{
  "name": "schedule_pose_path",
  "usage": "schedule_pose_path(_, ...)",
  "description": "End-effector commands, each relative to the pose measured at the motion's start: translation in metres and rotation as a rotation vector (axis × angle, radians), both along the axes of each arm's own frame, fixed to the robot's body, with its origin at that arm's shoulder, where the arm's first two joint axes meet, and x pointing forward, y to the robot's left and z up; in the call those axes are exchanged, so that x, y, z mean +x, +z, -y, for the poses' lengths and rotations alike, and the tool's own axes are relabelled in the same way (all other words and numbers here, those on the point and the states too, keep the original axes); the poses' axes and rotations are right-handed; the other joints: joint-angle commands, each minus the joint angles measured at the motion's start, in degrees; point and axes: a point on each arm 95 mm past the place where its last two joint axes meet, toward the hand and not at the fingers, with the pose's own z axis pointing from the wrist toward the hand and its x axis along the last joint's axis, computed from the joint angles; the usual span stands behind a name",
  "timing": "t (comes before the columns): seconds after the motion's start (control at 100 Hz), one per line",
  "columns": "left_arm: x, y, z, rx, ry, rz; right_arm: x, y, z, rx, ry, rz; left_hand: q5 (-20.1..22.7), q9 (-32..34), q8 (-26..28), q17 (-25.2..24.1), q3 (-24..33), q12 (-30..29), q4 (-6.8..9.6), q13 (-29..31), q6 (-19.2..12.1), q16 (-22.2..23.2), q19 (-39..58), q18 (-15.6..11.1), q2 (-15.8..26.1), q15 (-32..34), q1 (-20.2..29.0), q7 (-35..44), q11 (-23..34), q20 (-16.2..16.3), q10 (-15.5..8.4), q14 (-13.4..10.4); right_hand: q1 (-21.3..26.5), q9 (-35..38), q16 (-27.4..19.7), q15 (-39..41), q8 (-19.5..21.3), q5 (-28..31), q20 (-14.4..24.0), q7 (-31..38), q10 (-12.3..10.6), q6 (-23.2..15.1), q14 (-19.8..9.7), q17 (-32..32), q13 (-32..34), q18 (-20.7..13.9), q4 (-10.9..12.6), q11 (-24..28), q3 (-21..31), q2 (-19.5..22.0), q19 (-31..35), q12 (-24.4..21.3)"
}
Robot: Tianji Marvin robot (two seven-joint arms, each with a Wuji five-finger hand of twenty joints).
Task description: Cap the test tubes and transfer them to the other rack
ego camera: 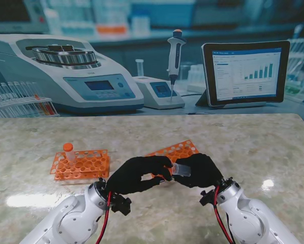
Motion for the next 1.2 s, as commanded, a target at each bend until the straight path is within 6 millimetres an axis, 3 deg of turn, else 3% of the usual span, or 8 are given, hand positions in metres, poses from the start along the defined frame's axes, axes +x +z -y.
schedule_pose_path(0.0, -0.002, 0.0, 0.002, -0.005, -0.005, -0.003, -0.002, -0.003, -0.001, 0.0, -0.001, -0.009, 1.3, 0.1, 0.61, 0.05, 3.11, 0.72, 1.67, 0.92, 1.54, 0.93, -1.33, -0.28, 1.18, -1.03, 5.55, 1.19, 2.97, -0.63, 1.65, -2.15, 1.91, 2.42, 3.56, 10.2, 2.51, 1.26, 2.6, 3.06, 0.6, -4.54, -3.72, 4.32, 1.49, -6.45, -0.72, 0.16, 0.3, 1.3, 17.85, 0.67)
schedule_pose_path(1.02, 0.013, -0.008, 0.018, -0.015, -0.005, -0.064, -0.004, -0.003, -0.002, 0.005, 0.009, -0.004, 1.18, 0.18, 0.88, -0.21, 3.53, 1.09, 1.57, 0.73, 1.63, 0.96, -1.3, -0.22, 0.87, -0.63, 5.55, 1.61, 3.19, -0.68, 1.72, -2.08, 1.74, 2.44, 3.56, 10.2, 2.51, 1.26, 2.6, 3.06, 0.63, -4.54, -3.72, 4.32, 1.49, -6.45, -0.74, 0.19, 0.3, 1.28, 17.85, 0.68)
schedule_pose_path(1.12, 0.014, -0.008, 0.02, -0.017, -0.011, -0.071, -0.004, -0.003, -0.002, 0.006, 0.008, -0.004, 1.19, 0.24, 0.89, -0.52, 3.5, 1.14, 1.53, 0.73, 1.58, 0.91, -1.35, 0.86, 0.91, -0.59, 5.55, 1.64, 3.22, -0.35, 1.69, -2.07, 1.85, 2.42, 3.56, 10.2, 2.51, 1.26, 2.6, 3.06, 0.64, -4.54, -3.72, 4.32, 1.49, -6.45, -0.74, 0.15, 0.34, 1.33, 17.85, 0.66)
schedule_pose_path(1.19, 0.013, -0.009, 0.022, -0.018, -0.015, -0.073, -0.004, -0.003, -0.002, 0.005, 0.008, -0.004, 1.17, 0.17, 0.9, -0.35, 3.41, 1.14, 1.51, 0.75, 1.48, 0.83, -1.17, -0.2, 0.97, -0.58, 5.55, 1.65, 3.17, -0.34, 1.62, -2.17, 1.88, 2.43, 3.56, 10.2, 2.51, 1.26, 2.6, 3.06, 0.63, -4.54, -3.72, 4.32, 1.49, -6.45, -0.75, 0.15, 0.3, 1.31, 17.85, 0.66)
